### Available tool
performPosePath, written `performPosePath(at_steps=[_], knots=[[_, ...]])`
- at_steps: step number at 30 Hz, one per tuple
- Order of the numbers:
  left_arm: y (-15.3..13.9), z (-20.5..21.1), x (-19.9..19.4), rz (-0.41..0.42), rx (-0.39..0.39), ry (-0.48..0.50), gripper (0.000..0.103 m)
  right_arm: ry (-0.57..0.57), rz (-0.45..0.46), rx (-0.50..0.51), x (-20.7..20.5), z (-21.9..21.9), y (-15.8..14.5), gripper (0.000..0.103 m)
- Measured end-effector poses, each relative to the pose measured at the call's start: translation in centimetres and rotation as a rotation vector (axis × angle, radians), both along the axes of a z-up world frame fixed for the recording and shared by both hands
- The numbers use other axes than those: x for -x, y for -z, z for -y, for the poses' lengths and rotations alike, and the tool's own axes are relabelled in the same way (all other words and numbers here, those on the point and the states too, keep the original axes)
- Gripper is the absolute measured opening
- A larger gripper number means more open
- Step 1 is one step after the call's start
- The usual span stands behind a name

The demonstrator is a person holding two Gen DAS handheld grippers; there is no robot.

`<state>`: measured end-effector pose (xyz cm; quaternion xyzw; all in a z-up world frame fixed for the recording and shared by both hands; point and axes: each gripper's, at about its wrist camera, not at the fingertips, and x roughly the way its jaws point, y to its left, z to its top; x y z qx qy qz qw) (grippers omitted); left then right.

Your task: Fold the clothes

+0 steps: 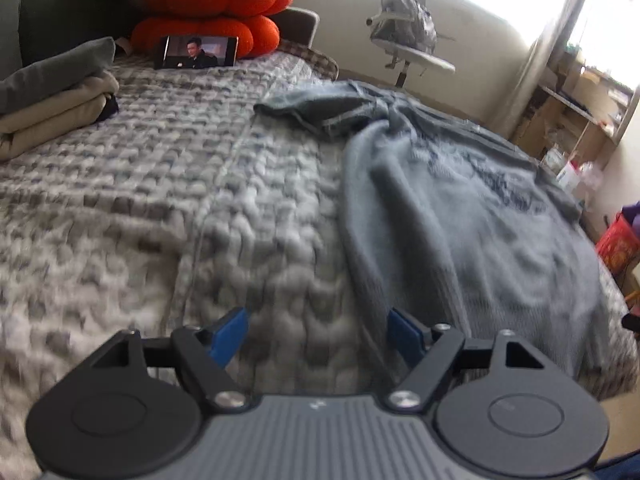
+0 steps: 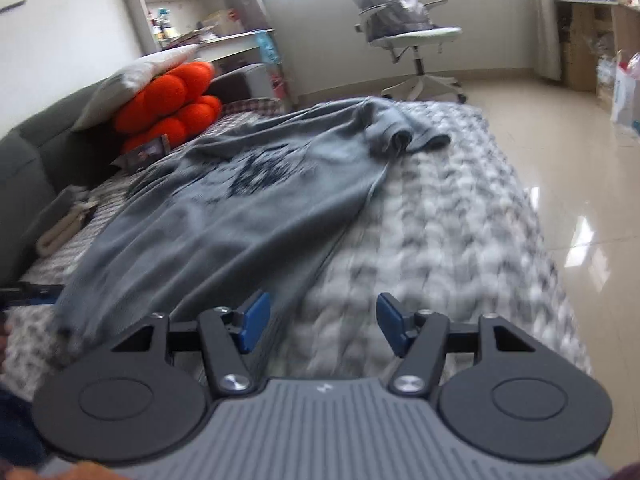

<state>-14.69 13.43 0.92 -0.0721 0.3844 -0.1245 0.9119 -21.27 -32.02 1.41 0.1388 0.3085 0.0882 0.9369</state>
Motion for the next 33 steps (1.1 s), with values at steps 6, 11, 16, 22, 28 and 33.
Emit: performPosePath(at_steps=[6,11,16,22,28,33], knots=[[0.5,1.1,0.2,0.002,-0.001,-0.015,0.075,-0.015,-0.021,-0.046,0.6,-1.7,1.3,0.048],[0.8,2.0,0.3,0.013,-0.016,-0.044,0.073,-0.04,-0.021,-0.047,0.2,-3.7,2.1,0.03],[0.6,2.7,0.7,0.047,-0.029,-0.047,0.06,-0.031,-0.022,-0.026,-0.5,-4.8,2.5,0.012],[-0.4,3.3,1.8,0.077,-0.049,-0.052,0.005,-0.027,-0.006,0.017,0.3,-5.7,1.6,0.009],[-0.4,1.9,1.4,0.032,0.042,-0.068,0.004,-0.005,-0.01,-0.029,0.8,-5.6,1.3,0.009],[-1.9,-0.1,2.5,0.037,0.106,-0.088,0.004,0.037,0.038,-0.061,2.4,-4.4,-0.6,0.008]])
